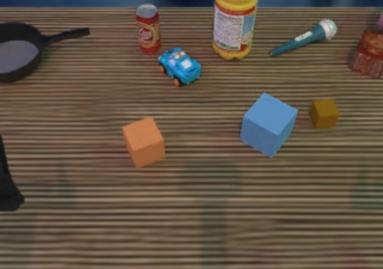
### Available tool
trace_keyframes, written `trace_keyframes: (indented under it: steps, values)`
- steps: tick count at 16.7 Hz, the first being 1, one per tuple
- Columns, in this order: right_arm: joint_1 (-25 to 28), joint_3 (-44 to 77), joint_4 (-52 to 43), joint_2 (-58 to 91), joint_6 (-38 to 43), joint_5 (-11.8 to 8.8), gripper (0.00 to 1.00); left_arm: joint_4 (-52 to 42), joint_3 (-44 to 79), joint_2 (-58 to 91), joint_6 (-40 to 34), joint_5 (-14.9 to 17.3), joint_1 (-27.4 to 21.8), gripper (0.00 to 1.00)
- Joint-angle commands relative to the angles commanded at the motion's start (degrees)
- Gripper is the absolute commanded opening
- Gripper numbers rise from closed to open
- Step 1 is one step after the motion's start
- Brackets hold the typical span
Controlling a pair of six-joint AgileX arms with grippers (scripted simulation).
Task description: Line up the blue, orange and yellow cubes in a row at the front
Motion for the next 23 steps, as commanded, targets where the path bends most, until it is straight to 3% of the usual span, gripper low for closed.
trace_keyframes:
  steps: [5,9,23]
  values:
    - [0.6,3.5,-2.6,3.5,0.2,-0.2,1.0,0.0,0.0,0.0,0.0,0.0,0.0,1.0]
    - [2.1,16.2,-11.2,16.7,0.8,-0.2,1.0,0.0,0.0,0.0,0.0,0.0,0.0,1.0]
    - [9.5,88.3,-57.2,104.7,3.7,0.2,1.0,0.0,0.0,0.0,0.0,0.0,0.0,1.0]
